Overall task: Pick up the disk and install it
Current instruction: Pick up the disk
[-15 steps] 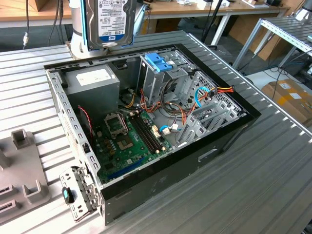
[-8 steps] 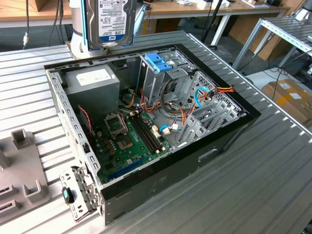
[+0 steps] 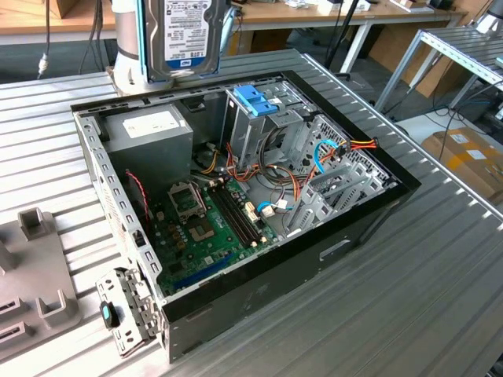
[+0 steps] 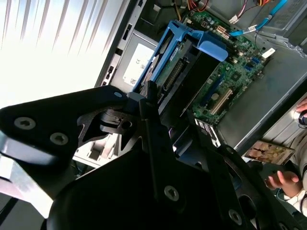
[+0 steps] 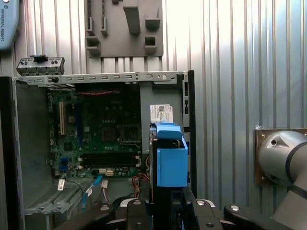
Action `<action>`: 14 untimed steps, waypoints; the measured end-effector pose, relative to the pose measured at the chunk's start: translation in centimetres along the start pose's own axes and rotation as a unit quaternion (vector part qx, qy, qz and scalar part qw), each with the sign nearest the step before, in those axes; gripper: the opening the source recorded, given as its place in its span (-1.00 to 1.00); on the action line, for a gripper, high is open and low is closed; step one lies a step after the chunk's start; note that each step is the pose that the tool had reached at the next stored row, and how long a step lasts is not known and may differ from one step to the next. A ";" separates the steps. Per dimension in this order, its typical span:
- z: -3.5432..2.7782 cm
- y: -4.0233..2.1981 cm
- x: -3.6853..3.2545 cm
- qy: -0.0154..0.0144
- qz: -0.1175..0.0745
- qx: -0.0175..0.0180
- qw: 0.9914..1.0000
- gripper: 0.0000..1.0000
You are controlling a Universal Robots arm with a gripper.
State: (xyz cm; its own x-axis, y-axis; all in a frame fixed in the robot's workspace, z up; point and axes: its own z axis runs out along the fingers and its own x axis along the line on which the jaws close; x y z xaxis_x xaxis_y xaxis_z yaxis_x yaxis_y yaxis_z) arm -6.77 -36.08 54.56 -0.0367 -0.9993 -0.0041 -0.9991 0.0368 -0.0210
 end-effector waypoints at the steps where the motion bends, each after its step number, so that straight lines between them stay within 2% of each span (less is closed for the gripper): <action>1: 0.06 -0.45 -0.02 0.000 0.000 0.000 1.000 -0.30; 2: 0.13 -0.90 -0.03 0.000 0.000 0.000 1.000 -0.30; 3: 0.26 -2.20 -0.08 0.000 0.000 0.000 1.000 -0.30; 4: 0.45 -3.97 -0.14 0.000 0.000 0.000 1.000 -0.30; 7: 0.76 -6.59 -0.23 0.000 0.000 0.000 1.000 -0.30; 12: 1.30 -10.79 -0.40 0.000 0.000 -0.001 1.000 -0.30; 14: 1.41 -11.66 -0.44 0.000 0.000 -0.001 1.000 -0.30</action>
State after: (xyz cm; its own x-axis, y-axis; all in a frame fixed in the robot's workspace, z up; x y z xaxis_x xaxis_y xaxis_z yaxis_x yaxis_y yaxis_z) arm 4.93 -36.07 53.40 -0.0367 -0.9993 -0.0040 -0.9991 0.0368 -0.0196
